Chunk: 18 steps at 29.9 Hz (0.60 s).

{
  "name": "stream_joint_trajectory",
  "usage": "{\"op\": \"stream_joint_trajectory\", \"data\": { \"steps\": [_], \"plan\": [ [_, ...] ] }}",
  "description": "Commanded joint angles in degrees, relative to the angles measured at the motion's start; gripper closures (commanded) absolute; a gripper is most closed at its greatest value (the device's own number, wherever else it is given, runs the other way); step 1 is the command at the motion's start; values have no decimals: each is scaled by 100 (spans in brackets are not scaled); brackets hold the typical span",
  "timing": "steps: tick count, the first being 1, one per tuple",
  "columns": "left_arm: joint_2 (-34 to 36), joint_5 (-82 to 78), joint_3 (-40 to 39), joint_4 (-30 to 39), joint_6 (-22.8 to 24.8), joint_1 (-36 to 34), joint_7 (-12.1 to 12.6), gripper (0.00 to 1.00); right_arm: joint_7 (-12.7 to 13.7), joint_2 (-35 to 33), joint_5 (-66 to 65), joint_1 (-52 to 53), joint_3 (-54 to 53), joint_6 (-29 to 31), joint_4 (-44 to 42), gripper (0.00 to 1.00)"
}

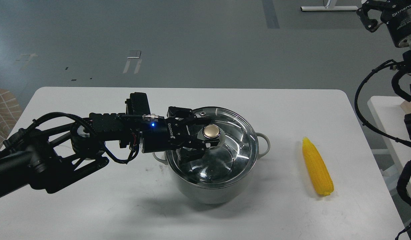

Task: Open pot and put corn in
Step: 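Lift the glass lid off the pot with the left gripper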

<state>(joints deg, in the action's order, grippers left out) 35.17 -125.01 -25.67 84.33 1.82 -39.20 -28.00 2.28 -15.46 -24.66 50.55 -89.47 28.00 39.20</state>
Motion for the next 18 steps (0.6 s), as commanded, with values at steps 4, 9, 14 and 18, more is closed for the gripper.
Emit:
{"op": "stream_joint_trajectory", "data": {
  "steps": [4,9,14,18],
  "plan": [
    [-45,1,1,-13,2,9,0,46,1,8,-3,-1,18,0,0,0],
    [-46,1,-26,5,-7,-8,0,65,1,8,-3,-1,18,0,0,0],
    [-72,1,-52,75,-7,-70,0,70,1,-1,-3,-1,26,0,0,0],
    [-11,1,-122,128,-7,-166,0,71,1,-1,-3,-1,26,0,0,0]
  ]
}}
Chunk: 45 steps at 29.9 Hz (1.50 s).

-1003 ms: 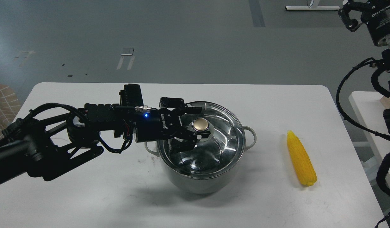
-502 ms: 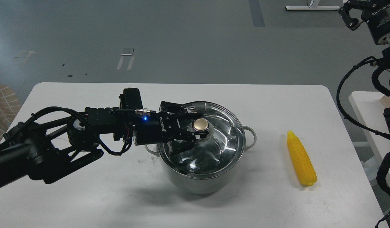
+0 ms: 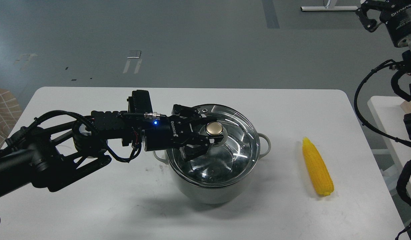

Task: Open pot and put corn in
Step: 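Lift the glass lid off the pot with the left gripper, then lower the glass lid onto the table beside the pot and release it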

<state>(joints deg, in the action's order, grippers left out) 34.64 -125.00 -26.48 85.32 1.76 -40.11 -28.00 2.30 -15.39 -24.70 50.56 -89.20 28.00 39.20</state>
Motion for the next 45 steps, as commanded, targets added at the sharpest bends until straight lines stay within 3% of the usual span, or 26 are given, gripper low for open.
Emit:
{"op": "stream_joint_trajectory", "data": {
  "steps": [1,7,17,21,24,26,28,41,45],
  "plan": [
    [52,0,-59,28,0,-119,0,71,-1,-8,0,-2,-1,0,0,0],
    [385,370,-322,133,35,-339,0,72,-1,-25,0,-11,-1,0,0,0],
    [2677,1661,-525,213,-88,-296,0,73,-1,-201,0,-63,-18,0,96,0],
    [3207,2006,-498,-94,-299,169,0,73,-1,-166,9,-72,-18,0,105,0],
    [3216,2015,-498,-638,-360,530,0,73,-1,-139,0,-72,-10,0,114,0],
    [3190,2015,-463,-1506,-614,1047,0,73,-1,-139,0,-72,-10,0,132,0],
    [3163,2024,-446,-1955,-834,1364,0,73,-1,-148,9,-72,-10,0,140,0],
    [2610,2094,-226,-2608,-1275,1875,0,73,-1,-157,0,-195,-1,0,167,0],
    [2250,2103,-24,-3187,-1318,1876,0,72,-1,-157,0,-195,8,0,167,0]
  ]
}}
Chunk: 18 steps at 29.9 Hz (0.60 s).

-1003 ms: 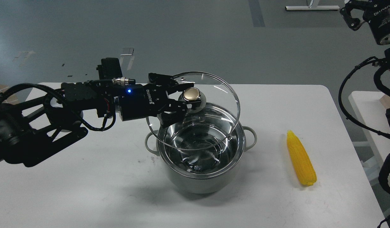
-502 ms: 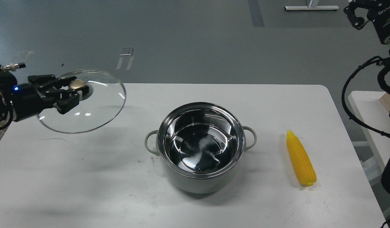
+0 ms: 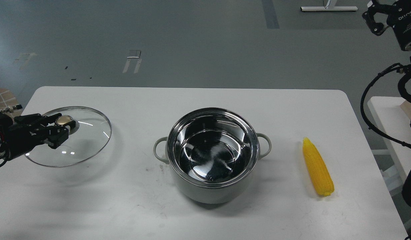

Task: Open pot and put corn in
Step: 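Lower the glass lid onto the table beside the pot and release it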

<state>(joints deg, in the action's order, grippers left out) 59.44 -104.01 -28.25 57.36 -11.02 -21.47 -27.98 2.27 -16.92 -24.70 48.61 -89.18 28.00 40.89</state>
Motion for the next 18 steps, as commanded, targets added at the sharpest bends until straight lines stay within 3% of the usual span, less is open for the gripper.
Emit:
{"op": "stream_joint_trajectory", "data": {
  "steps": [1,8,11,12,14,18],
  "plan": [
    [-249,3,179,-462,-58,11,-2,72,2,-13,9,-1,6,0,-2,0],
    [-275,21,232,-559,-278,28,-2,71,10,-30,0,-1,6,0,15,0],
    [-275,21,223,-559,-278,20,-2,55,10,-22,0,-1,15,0,59,0],
    [-275,21,223,-559,-278,20,-2,42,10,-13,0,-1,32,0,85,0],
    [-275,21,223,-559,-278,20,-2,32,10,-22,0,-1,32,0,85,0],
    [-275,21,223,-559,-287,20,-2,27,10,-39,0,-18,32,0,85,0]
  ]
}}
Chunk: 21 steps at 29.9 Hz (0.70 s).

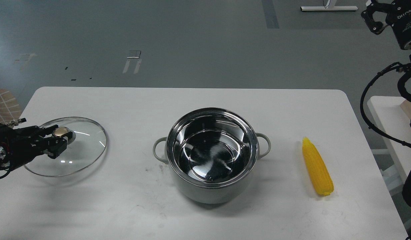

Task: Open pot and put corn in
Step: 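Lower the glass lid onto the table beside the pot and release it, then withdraw the left gripper and move the right gripper toward the corn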

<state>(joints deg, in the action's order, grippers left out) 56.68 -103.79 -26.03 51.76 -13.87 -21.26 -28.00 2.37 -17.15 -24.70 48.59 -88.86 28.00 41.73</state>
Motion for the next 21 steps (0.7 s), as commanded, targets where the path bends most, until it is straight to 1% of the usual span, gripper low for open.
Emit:
{"op": "stream_joint_trajectory", "data": {
  "steps": [1,7,9,11,12,14,15,17,18,19,20,21],
  "plan": [
    [0,-1,1,9,-2,-1,0,26,0,-16,0,-16,9,0,1,0],
    [0,43,-77,9,-2,-9,0,25,0,-16,0,-42,0,0,10,0],
    [9,349,-122,1,-2,-115,0,25,0,-25,0,-60,9,0,36,0],
    [18,1216,-113,44,15,-482,0,18,0,-139,-9,-139,27,0,229,0],
    [18,1221,-113,44,16,-484,0,18,0,-139,-9,-139,27,0,230,0],
    [9,2200,-105,114,103,-1088,0,11,0,-367,-96,-288,166,0,580,0],
    [9,2423,-104,132,130,-1221,0,11,0,-429,-123,-306,237,0,642,0],
    [9,3456,-131,141,374,-1834,0,8,0,-770,-403,-324,622,0,862,0],
    [9,3462,-131,141,376,-1838,0,8,0,-772,-404,-324,624,0,863,0],
    [1,4080,-131,141,628,-2168,0,8,0,-972,-683,-332,807,0,976,0],
    [0,4443,-131,132,805,-2337,0,8,0,-1087,-834,-333,905,0,1038,0],
    [-8,5203,-131,98,1163,-2600,0,8,0,-1263,-1131,-333,1045,0,1195,0]
  ]
}}
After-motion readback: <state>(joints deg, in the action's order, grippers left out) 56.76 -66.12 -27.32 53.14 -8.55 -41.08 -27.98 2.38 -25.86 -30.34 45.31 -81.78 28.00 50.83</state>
